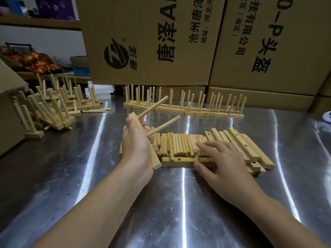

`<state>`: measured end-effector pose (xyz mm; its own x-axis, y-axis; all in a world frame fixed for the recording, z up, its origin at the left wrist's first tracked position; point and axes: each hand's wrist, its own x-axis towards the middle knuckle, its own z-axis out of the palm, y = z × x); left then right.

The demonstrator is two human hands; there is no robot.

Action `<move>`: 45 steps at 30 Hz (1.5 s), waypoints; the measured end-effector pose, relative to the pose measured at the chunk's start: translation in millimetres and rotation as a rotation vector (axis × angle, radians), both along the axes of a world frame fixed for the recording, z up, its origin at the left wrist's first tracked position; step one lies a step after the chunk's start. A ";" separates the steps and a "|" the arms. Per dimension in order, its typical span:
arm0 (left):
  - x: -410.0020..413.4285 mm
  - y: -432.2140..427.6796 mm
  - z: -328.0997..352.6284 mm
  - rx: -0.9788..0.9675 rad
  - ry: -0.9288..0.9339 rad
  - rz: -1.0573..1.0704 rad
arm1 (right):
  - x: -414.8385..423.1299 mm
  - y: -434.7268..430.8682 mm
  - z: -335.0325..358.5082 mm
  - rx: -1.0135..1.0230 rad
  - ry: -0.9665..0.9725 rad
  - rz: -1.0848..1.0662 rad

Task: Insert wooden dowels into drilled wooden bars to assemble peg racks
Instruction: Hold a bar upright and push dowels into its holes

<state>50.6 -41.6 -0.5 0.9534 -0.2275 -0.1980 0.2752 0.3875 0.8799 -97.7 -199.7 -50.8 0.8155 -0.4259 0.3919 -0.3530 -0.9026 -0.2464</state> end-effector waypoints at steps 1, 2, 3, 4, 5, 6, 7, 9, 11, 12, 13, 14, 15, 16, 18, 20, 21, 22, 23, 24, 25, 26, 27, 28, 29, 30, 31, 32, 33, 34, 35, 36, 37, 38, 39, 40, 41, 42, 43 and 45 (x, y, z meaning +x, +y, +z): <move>0.2 -0.4 -0.2 -0.003 0.000 -0.003 | -0.1 -0.9 -0.7 -0.014 0.015 -0.004; 0.4 -0.8 -0.4 -0.004 0.000 -0.005 | 0.0 -2.0 -1.0 -0.027 0.027 -0.009; 0.4 -1.3 -0.7 -0.003 0.000 -0.008 | 0.0 -3.1 -1.1 -0.038 0.035 -0.011; 0.2 -1.6 -0.8 0.001 0.001 -0.011 | 0.3 -4.0 -1.3 -0.049 0.037 -0.011; 0.0 -1.6 -1.0 0.006 0.001 -0.015 | 0.4 -4.7 -1.3 -0.058 0.033 -0.009; -0.2 -1.6 -1.1 0.009 0.004 -0.020 | 0.5 -5.2 -1.2 -0.062 0.025 -0.006; -0.4 -1.5 -1.3 0.006 0.009 -0.026 | 0.2 -5.4 -0.9 -0.060 0.015 -0.005; -0.7 -1.0 -1.2 -0.007 0.020 -0.039 | 0.0 -6.1 -0.2 -0.051 -0.009 -0.002; -0.6 -0.7 -1.4 -0.002 0.021 -0.044 | 0.0 -6.7 0.5 -0.043 -0.030 0.007; -0.4 -0.7 -1.6 0.004 0.019 -0.046 | -0.2 -6.9 0.7 -0.041 -0.029 0.013; -0.2 -0.5 -1.8 0.008 0.018 -0.049 | -0.3 -7.1 0.6 -0.042 -0.022 0.021; -0.1 -0.4 -1.8 0.010 0.019 -0.051 | -0.4 -7.3 0.1 -0.047 -0.012 0.029; 0.0 -0.4 -1.8 0.010 0.022 -0.054 | -0.4 -7.7 -0.7 -0.053 -0.002 0.037; 0.2 -0.2 -1.7 0.008 0.024 -0.057 | 0.0 -8.2 -1.6 -0.053 0.002 0.042; 0.7 0.0 -1.7 0.006 0.028 -0.060 | 1.3 -9.1 -3.2 -0.024 -0.014 0.049; 1.0 -0.1 -1.8 0.008 0.030 -0.063 | 2.7 -9.0 -3.9 -0.013 -0.031 0.050; 1.3 0.0 -1.9 0.007 0.029 -0.064 | 3.6 -8.2 -3.8 -0.011 -0.036 0.048; 1.6 -0.1 -1.7 0.004 0.029 -0.063 | 4.4 -6.6 -3.4 -0.010 -0.047 0.051; 2.0 0.1 -1.6 0.000 0.031 -0.062 | 5.1 -3.8 -2.4 -0.008 -0.062 0.065; 2.2 0.0 -1.3 -0.001 0.033 -0.063 | 5.5 0.2 -0.9 -0.006 -0.075 0.094; 2.5 -0.1 -1.2 -0.001 0.032 -0.063 | 5.9 5.5 0.6 -0.008 -0.078 0.137; 3.0 -0.2 -1.3 -0.001 0.028 -0.060 | 6.5 11.4 1.7 -0.018 -0.063 0.187; 3.6 -0.6 -1.6 0.000 0.024 -0.055 | 7.4 17.0 1.9 -0.042 -0.032 0.233; 4.1 -0.9 -2.0 0.003 0.023 -0.048 | 8.6 21.6 0.9 -0.078 0.007 0.268; 4.7 -1.2 -2.4 0.007 0.023 -0.042 | 9.6 24.6 -0.7 -0.116 0.041 0.292; 5.1 -1.5 -2.8 0.011 0.024 -0.040 | 10.4 26.3 -2.0 -0.147 0.064 0.307; 5.7 -1.6 -3.5 0.013 0.023 -0.038 | 11.2 27.2 -2.7 -0.169 0.071 0.316; 6.3 -1.8 -4.0 0.014 0.021 -0.038 | 11.8 27.6 -2.7 -0.183 0.066 0.322; 6.7 -1.9 -4.8 0.015 0.020 -0.037 | 12.3 28.0 -2.2 -0.194 0.052 0.326; 7.1 -1.9 -5.4 0.016 0.017 -0.036 | 13.1 28.2 -1.7 -0.208 0.032 0.331; 7.3 -2.1 -5.9 0.016 0.015 -0.035 | 13.8 28.4 -1.3 -0.224 0.010 0.335; 7.4 -2.4 -6.3 0.016 0.012 -0.032 | 14.6 28.7 -1.1 -0.238 -0.014 0.339; 7.4 -2.8 -6.6 0.018 0.010 -0.030 | 15.0 29.1 -1.0 -0.251 -0.038 0.344; 7.2 -3.1 -6.9 0.019 0.010 -0.029 | 15.2 29.7 -0.9 -0.262 -0.063 0.349; 7.2 -3.2 -7.0 0.015 0.010 -0.029 | 15.0 30.5 -0.6 -0.270 -0.083 0.350; 7.3 -3.3 -6.9 0.011 0.010 -0.028 | 14.9 31.2 0.1 -0.275 -0.096 0.347; 7.6 -3.1 -7.0 0.010 0.010 -0.026 | 14.9 31.5 1.0 -0.281 -0.106 0.343; 7.9 -2.9 -7.3 0.013 0.009 -0.025 | 14.6 31.2 1.9 -0.287 -0.119 0.341; 8.0 -2.5 -7.6 0.016 0.007 -0.024 | 14.7 30.7 2.6 -0.291 -0.131 0.340; 8.2 -1.9 -8.0 0.021 0.004 -0.021 | 15.0 30.3 2.8 -0.296 -0.137 0.334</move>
